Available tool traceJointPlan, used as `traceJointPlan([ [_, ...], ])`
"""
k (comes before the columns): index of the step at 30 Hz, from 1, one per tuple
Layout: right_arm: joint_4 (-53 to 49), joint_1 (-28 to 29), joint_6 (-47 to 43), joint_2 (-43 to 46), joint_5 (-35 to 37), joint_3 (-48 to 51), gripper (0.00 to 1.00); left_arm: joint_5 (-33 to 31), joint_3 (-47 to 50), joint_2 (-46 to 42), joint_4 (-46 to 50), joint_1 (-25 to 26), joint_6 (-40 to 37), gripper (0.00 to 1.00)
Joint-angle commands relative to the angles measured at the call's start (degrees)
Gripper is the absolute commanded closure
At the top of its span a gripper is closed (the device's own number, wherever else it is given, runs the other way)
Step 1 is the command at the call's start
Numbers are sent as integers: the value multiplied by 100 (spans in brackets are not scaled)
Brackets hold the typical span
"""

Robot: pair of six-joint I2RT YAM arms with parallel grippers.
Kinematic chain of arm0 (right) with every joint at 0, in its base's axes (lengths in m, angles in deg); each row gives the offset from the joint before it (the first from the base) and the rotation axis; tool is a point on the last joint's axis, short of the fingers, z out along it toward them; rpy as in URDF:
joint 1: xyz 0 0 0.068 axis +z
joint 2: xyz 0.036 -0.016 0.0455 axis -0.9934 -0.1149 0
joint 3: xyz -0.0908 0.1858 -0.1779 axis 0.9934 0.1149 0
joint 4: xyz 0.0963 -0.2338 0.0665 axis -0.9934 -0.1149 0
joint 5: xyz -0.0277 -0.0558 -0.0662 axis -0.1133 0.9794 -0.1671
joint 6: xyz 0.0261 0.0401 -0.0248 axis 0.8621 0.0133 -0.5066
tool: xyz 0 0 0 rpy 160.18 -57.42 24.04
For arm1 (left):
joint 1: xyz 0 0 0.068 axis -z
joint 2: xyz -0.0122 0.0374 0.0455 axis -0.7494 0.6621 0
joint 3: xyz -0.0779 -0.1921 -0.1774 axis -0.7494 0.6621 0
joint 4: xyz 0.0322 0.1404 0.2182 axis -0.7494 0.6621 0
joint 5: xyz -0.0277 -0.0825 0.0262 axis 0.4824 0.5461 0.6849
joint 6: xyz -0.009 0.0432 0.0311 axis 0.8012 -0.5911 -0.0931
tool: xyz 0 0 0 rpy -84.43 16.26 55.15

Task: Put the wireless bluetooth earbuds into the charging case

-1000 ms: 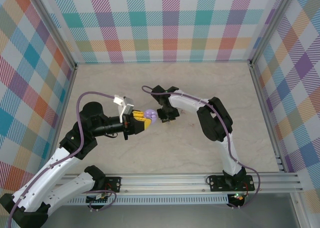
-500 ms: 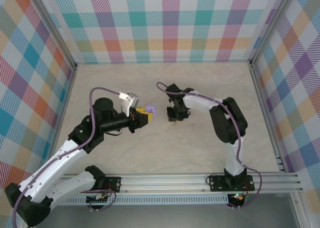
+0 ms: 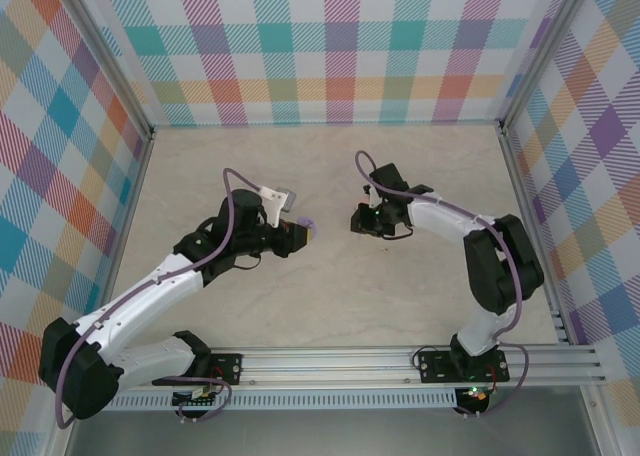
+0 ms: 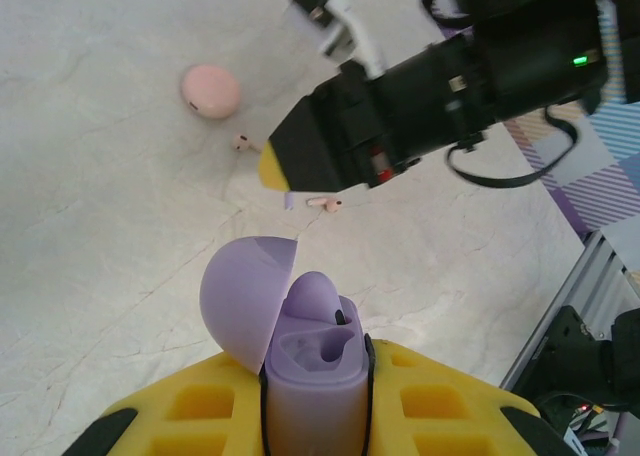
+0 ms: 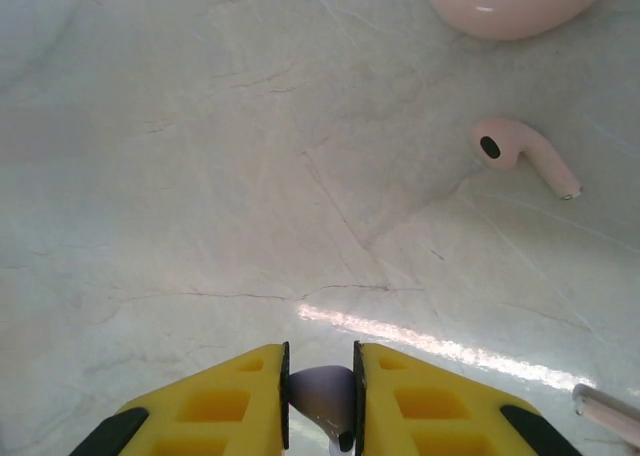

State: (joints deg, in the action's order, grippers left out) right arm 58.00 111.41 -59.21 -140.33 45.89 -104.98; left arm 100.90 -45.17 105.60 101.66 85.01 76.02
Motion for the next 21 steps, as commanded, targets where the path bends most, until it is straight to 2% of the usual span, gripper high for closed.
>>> traceJointPlan([
  [1, 430, -15, 156, 477, -345, 133, 78, -58, 213, 42, -553, 25, 166, 92],
  [8, 786, -15, 379, 1292, -928, 382, 78, 167, 676, -18, -1479, 27, -216, 91],
  [15, 951, 3, 577, 2063, -1311, 418, 77, 497, 987, -184, -2383, 25, -1033, 91],
  [21, 969, 171, 654, 2684, -1227, 370, 76, 774, 1096, -366, -2826, 27, -1540, 90],
])
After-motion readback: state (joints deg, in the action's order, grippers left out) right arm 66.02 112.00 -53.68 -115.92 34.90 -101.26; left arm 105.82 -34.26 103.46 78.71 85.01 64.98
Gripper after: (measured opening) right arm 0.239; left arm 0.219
